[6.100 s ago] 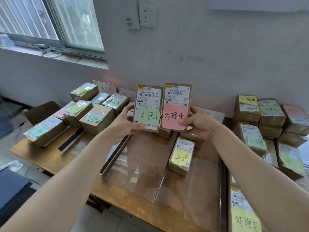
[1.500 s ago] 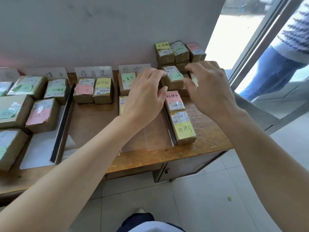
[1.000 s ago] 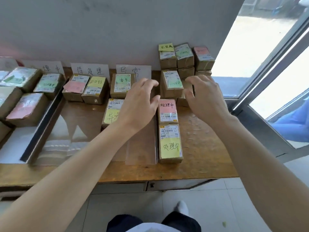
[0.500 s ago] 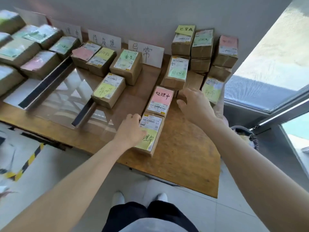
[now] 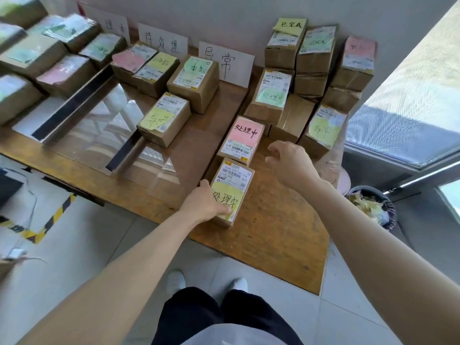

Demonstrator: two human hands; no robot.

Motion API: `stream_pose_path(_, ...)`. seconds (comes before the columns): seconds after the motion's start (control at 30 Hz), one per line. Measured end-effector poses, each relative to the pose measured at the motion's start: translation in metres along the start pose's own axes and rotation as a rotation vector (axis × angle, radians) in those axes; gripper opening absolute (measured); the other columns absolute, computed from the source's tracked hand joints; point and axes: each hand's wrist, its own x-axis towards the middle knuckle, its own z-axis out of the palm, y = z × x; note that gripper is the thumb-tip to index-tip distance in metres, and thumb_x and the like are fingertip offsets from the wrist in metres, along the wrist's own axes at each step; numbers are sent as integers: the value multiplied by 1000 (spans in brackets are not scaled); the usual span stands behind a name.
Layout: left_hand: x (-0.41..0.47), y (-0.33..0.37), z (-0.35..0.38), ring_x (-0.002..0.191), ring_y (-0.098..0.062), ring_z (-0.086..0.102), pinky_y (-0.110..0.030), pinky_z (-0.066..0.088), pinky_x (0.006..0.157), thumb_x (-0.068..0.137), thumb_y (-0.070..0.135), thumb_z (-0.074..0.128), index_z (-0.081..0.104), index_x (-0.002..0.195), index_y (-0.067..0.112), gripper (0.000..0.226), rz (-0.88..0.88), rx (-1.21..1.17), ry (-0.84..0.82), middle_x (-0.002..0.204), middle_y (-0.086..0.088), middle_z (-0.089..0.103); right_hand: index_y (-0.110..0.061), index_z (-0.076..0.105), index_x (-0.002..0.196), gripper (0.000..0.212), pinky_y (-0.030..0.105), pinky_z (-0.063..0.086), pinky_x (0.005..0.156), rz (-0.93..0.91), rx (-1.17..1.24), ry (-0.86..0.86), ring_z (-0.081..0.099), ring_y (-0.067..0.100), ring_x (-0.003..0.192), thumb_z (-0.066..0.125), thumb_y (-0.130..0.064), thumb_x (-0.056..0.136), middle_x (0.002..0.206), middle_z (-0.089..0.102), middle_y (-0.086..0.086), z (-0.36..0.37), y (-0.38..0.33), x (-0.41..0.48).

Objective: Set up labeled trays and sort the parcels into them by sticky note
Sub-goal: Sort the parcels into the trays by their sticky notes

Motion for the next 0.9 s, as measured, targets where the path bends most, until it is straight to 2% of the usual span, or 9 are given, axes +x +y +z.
stream_pose_path(0.1,3,1,-5,102,-16,51,-30,42,85,69,24,82,29,134,10,85,-47,-195,-82,124,-4,54,-12,53,130,37,38,49,89,13,6,-13,56,27,110,51,-22,94,125,58,9,1,1,5)
stream_pose_path(0.2,6,2,-7,104,-16,50,-29,39,84,66,24,85,29,135,9,90,-92,-271,-140,126,-5,52,-11,52,130,38,37,49,87,16,17,-33,57,27,109,52,-22,94,124,59,10,0,1,10)
stream_pose_path(0.3,4,4,-13,94,-12,57,-27,46,78,67,19,84,47,116,7,63,-99,-351,-223,116,-3,60,-10,53,128,37,37,48,88,24,40,-54,56,29,109,53,-21,93,122,60,12,0,2,16)
stream_pose_path(0.37,1,1,-26,94,-16,64,-33,53,85,65,15,85,54,106,10,51,-80,-391,-260,109,-5,67,-9,55,125,35,35,48,85,63,88,-67,58,28,106,54,-21,93,119,61,11,1,2,22)
stream_pose_path(0.47,-4,-7,-61,96,-21,67,-38,53,87,59,16,86,56,110,10,60,-46,-477,-242,104,-6,70,-7,54,126,39,34,48,83,181,238,-132,56,26,105,57,-25,92,120,59,10,8,0,33)
stream_pose_path(0.57,-2,-14,-97,94,-20,67,-30,55,73,62,14,82,53,120,6,66,-1,-603,-174,106,-7,70,-3,51,126,46,32,45,73,323,389,-208,55,19,86,61,-31,91,108,56,7,19,-11,44)
stream_pose_path(0.7,14,-18,-130,88,-14,67,-19,51,55,74,7,74,56,120,5,50,52,-635,-153,103,-6,71,-4,46,131,53,37,48,88,510,621,-254,54,22,96,64,-30,88,118,56,6,35,-29,61)
stream_pose_path(0.8,30,-22,-149,93,-16,66,-21,49,60,78,7,71,56,120,7,45,71,-597,-183,105,-5,71,-6,53,124,53,39,47,87,635,776,-237,56,23,101,71,-34,82,119,60,5,44,-43,72)
stream_pose_path(0.9,49,-27,-168,96,-20,65,-26,50,67,80,6,67,59,114,7,35,77,-568,-197,101,-6,71,-6,46,128,78,37,47,84,733,874,-179,58,22,106,84,-37,66,117,61,4,63,-43,91)
